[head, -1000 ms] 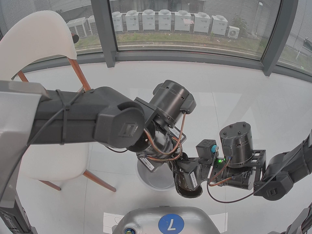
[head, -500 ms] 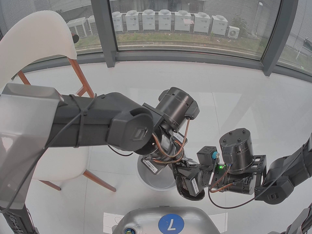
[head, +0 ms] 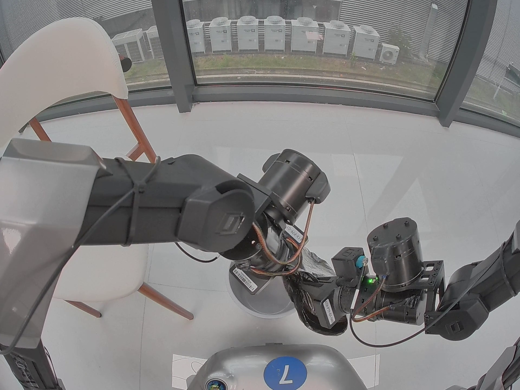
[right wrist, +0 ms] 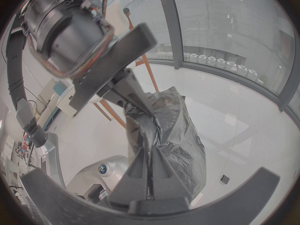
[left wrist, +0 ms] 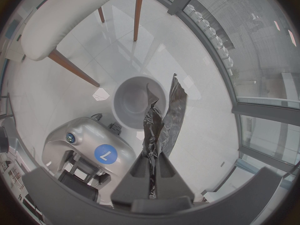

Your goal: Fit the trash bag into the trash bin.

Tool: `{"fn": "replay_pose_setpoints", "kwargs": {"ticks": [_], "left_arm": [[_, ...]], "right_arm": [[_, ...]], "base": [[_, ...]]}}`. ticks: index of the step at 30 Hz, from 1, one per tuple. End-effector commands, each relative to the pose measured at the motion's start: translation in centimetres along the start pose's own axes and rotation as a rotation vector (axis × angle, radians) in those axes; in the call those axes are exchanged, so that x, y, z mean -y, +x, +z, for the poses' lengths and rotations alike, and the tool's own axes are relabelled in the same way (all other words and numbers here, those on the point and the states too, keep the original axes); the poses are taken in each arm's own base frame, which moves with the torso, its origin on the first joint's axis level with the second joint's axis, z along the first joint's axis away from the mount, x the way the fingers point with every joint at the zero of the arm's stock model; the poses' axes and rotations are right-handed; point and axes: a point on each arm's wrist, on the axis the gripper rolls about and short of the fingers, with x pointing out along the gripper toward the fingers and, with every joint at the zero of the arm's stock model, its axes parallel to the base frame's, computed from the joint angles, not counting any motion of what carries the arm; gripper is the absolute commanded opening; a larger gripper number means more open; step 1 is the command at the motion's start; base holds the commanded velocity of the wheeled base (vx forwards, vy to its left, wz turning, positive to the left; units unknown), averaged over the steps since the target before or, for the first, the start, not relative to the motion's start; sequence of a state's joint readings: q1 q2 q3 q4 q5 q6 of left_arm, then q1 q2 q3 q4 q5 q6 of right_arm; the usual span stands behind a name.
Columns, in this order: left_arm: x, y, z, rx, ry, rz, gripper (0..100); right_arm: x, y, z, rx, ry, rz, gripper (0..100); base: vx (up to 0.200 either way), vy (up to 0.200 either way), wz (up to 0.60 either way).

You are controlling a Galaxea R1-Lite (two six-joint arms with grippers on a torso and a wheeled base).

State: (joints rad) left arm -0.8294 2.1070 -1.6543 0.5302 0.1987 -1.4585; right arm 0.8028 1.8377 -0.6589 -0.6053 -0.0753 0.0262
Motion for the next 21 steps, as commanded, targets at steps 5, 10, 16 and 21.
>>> {"fn": "replay_pose_setpoints", "kwargs": {"ticks": [5,10,16,21], "left_arm": [[-0.4,-0.5,-0.4,-0.011,-0.009,0.044,0],[-0.6,-0.4,-0.8,-0.015,-0.045,0.055,0],[-0.7,-0.2,-0.7,-0.016,-0.055,0.063,0],[-0.8,0.0,-0.6,-0.014,-0.055,0.068,0]], "right_arm": [[-0.3,0.3,0.2,0.004,-0.004,0.010,0],[-0.5,0.3,0.3,0.006,-0.007,0.016,0],[-1.4,0.2,0.1,0.000,-0.022,0.046,0],[-1.7,1.0,0.2,-0.002,-0.021,0.058,0]], "base": [[0.000,0.000,0.00],[0.000,0.000,0.00],[0.000,0.000,0.00],[0.000,0.000,0.00]]}}
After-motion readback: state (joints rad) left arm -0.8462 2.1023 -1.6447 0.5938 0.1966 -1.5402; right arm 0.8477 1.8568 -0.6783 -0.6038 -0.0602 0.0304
